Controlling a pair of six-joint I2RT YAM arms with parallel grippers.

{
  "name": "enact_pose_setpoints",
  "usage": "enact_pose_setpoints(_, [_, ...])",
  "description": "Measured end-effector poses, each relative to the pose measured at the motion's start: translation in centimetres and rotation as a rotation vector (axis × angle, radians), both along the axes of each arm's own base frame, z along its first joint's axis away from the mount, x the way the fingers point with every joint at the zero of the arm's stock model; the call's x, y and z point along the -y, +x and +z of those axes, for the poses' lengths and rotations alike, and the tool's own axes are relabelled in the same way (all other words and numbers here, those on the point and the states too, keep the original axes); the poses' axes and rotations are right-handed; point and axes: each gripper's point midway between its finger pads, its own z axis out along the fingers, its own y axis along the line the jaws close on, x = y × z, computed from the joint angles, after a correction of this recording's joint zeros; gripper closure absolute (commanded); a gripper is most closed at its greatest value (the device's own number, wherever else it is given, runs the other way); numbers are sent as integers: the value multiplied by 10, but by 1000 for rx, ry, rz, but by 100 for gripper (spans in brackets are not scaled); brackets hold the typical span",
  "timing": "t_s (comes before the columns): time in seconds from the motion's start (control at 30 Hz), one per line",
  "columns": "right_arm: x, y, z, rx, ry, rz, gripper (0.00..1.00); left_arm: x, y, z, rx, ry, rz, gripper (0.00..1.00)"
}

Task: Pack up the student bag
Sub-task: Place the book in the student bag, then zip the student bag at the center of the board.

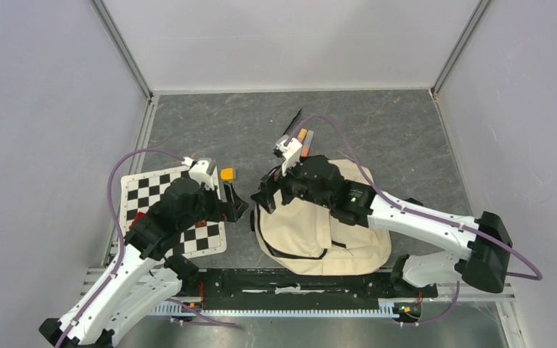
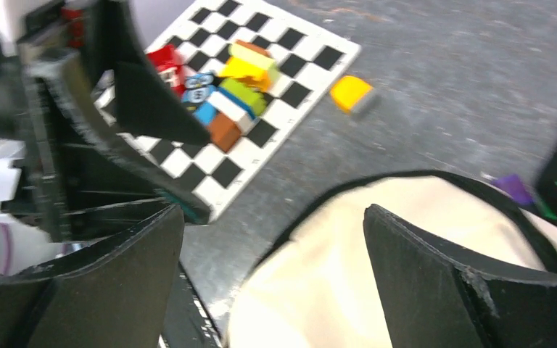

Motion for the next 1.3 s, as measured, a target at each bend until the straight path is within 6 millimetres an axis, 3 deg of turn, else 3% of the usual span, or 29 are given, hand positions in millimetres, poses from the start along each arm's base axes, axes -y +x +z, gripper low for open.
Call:
enact_pose_setpoints(0.13, [45,32,3,5,-32,-118,2,15,-5,0,-25,-27,-80,7])
enact_pose_setpoints(0.3, [139,74,-13,-8,-105,-364,2,59,-24,3,-4,-51,-268,7])
enact_pose_setpoints(0.47, [214,78,-49,-63,-201,-543,2,114,-57,-3,31,-20,-468,6])
enact_pose_setpoints(0.6, [248,71,-75,-117,-262,-630,2,152,-81,-20,53,70,-560,5])
enact_pose_setpoints(0.7, [261,63,-90,-148,-289,-663,2,182,-106,-25,97,130,-620,8])
enact_pose_setpoints(0.8, [265,59,-93,-159,-283,-678,2,212,-124,-24,137,151,-630,16])
enact_pose_setpoints(0.9, [265,59,-91,-163,-268,-687,2,230,-125,-33,146,179,-586,22])
enact_pose_setpoints(1.07, [264,59,-91,-170,-259,-692,2,233,-114,-50,132,223,-494,32])
enact_pose_setpoints(1.3, [264,58,-90,-176,-246,-699,2,239,-115,-68,93,225,-460,45])
